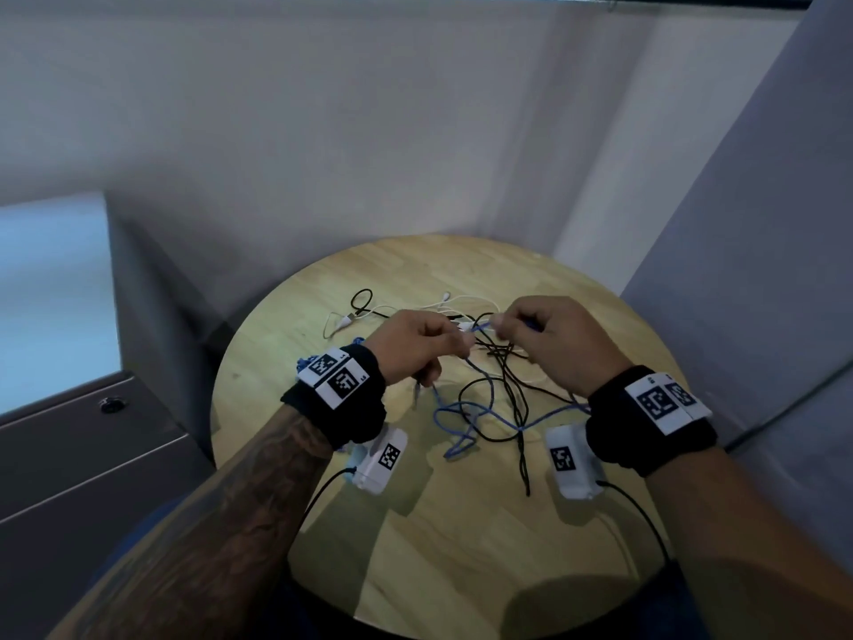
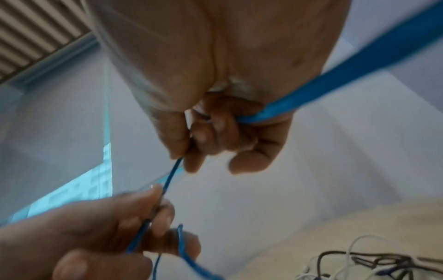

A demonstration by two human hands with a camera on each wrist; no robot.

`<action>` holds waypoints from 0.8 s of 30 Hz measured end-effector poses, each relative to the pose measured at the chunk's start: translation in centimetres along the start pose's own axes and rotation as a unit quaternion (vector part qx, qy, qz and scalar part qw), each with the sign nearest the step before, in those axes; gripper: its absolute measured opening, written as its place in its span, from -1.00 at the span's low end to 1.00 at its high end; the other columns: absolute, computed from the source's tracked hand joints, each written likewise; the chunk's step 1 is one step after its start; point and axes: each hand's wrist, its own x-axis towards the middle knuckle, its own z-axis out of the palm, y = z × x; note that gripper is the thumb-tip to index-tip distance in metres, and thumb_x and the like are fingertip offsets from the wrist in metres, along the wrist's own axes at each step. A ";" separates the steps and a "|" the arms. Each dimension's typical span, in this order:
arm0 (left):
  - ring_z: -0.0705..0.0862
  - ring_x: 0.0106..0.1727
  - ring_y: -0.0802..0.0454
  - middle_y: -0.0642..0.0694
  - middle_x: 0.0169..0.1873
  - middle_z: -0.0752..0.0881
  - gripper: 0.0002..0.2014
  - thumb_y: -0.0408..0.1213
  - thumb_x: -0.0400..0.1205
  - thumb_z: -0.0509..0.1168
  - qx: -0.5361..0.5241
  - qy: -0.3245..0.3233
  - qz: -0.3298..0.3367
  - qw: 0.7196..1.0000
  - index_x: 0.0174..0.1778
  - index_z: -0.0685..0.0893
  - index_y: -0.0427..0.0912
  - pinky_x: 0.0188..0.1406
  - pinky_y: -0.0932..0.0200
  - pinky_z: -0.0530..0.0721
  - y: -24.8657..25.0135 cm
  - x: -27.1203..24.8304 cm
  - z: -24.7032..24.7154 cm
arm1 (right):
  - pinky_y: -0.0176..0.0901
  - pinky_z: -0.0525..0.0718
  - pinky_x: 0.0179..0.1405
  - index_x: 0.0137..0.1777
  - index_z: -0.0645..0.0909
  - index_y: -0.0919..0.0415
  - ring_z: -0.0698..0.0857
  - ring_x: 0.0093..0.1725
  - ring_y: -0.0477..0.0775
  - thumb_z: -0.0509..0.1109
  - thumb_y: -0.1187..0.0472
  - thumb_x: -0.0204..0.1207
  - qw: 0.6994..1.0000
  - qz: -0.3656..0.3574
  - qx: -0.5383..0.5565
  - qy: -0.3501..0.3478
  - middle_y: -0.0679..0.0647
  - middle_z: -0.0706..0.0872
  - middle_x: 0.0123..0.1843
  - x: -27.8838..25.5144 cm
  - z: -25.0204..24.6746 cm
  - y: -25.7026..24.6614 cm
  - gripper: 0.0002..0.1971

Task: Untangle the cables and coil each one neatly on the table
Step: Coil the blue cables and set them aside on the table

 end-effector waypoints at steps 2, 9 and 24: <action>0.50 -0.58 0.02 -0.01 -0.40 0.74 -0.71 -0.11 0.65 0.37 -0.022 0.001 -0.007 1.000 -0.19 0.75 -0.29 -0.53 0.23 0.46 -0.2 0.0 -0.3 | -0.19 0.48 -0.31 -0.28 0.71 0.19 0.51 -0.36 -0.09 0.45 0.02 0.62 0.996 0.003 0.037 0.077 0.22 0.65 -0.36 0.4 -0.6 0.1 -0.70; 0.67 -0.48 -0.03 0.09 -0.23 0.82 -0.71 -0.06 0.70 0.28 0.022 -0.005 -0.031 0.999 0.01 0.82 -0.17 -0.36 0.11 0.72 -0.5 -0.1 0.2 | -0.49 0.47 -0.35 -0.23 0.77 0.24 0.56 -0.38 -0.24 0.49 0.07 0.59 0.989 0.013 0.051 0.141 0.12 0.76 -0.29 0.4 -2.1 0.9 -0.73; 0.38 -0.48 0.06 -0.01 -0.50 0.41 -0.78 -0.29 0.68 0.02 -0.364 -0.171 -0.026 0.915 -0.17 0.54 -0.19 -0.13 0.06 0.64 1.7 -5.4 1.9 | -0.01 0.71 0.00 -0.09 0.84 0.05 0.78 -0.09 0.03 0.48 -0.06 0.58 0.998 0.018 0.035 0.052 -0.01 0.86 -0.17 -2.2 -0.3 1.0 -0.79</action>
